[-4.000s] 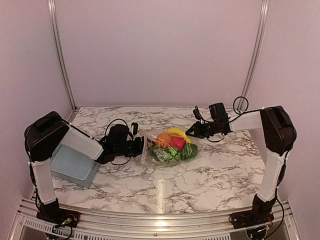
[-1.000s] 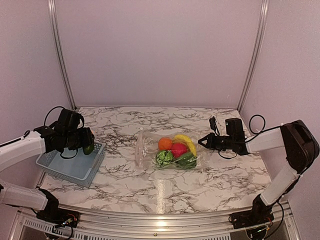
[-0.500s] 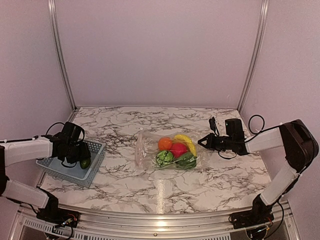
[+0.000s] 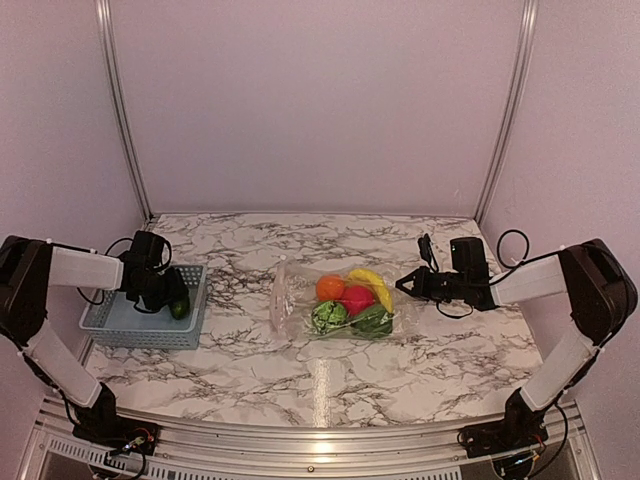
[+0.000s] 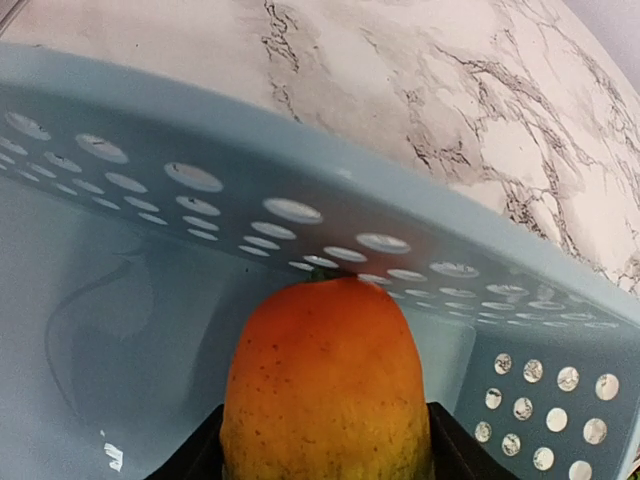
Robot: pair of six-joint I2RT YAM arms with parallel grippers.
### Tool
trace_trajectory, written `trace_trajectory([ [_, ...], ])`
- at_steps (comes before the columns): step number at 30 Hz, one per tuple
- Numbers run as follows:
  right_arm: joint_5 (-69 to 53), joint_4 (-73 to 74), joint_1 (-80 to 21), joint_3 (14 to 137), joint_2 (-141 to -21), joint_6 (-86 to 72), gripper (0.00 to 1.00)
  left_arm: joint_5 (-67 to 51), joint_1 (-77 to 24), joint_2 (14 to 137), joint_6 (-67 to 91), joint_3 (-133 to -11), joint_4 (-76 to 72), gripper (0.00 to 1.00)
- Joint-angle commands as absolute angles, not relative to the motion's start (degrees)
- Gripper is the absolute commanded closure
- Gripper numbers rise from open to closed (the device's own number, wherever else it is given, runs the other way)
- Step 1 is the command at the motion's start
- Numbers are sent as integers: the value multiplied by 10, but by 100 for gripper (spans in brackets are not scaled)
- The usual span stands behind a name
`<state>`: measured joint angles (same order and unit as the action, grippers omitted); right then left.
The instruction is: Open the zip-top bag and remove the fake food
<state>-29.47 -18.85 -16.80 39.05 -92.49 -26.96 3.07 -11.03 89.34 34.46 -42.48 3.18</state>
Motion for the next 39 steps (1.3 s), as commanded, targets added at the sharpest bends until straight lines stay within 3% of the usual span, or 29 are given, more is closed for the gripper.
trace_trajectory([
  [1,-294,-188,-162,394,-919,-264,100,-22,-88,937,336,-472,5,57],
  [9,-301,-185,-162,396,-917,-259,100,-57,-88,932,317,-459,-25,53],
  [25,-311,-179,-162,398,-914,-254,100,-15,-96,837,280,-465,58,20],
  [30,-313,-174,-162,398,-912,-250,100,-55,-113,784,275,-453,36,24],
  [39,-310,-172,-162,393,-909,-246,100,-125,-217,807,280,-466,-37,46],
])
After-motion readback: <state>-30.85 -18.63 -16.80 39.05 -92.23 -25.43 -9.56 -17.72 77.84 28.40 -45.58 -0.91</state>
